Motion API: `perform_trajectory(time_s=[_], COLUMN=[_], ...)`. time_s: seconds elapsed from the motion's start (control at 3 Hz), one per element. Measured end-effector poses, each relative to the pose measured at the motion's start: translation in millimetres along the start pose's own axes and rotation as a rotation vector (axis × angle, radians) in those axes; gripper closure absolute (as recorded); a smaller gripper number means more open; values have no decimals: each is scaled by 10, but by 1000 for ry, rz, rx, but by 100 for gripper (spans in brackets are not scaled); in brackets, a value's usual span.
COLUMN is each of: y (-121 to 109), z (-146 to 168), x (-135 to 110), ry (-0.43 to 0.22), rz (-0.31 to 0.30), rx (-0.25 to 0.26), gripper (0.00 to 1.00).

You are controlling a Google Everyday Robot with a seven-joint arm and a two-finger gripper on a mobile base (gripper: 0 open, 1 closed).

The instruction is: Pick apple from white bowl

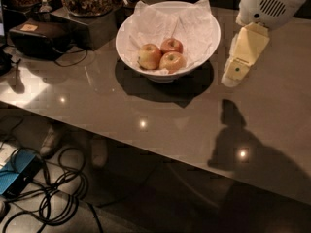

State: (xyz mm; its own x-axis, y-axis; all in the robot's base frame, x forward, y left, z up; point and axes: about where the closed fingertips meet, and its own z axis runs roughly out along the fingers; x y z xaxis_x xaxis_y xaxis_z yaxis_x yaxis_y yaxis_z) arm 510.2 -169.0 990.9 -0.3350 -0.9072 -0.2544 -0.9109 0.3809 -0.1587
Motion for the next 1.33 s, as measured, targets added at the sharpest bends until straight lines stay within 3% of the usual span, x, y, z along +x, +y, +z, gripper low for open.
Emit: perform_trajectory(time_s=[0.67,1.0,1.33], y=[-229,-358,-494], z=[69,164,318], x=[-536,-781,-947], ry=[-27,-28,-32], rz=[26,42,68], rx=[-20,-27,-45], gripper=[0,16,21])
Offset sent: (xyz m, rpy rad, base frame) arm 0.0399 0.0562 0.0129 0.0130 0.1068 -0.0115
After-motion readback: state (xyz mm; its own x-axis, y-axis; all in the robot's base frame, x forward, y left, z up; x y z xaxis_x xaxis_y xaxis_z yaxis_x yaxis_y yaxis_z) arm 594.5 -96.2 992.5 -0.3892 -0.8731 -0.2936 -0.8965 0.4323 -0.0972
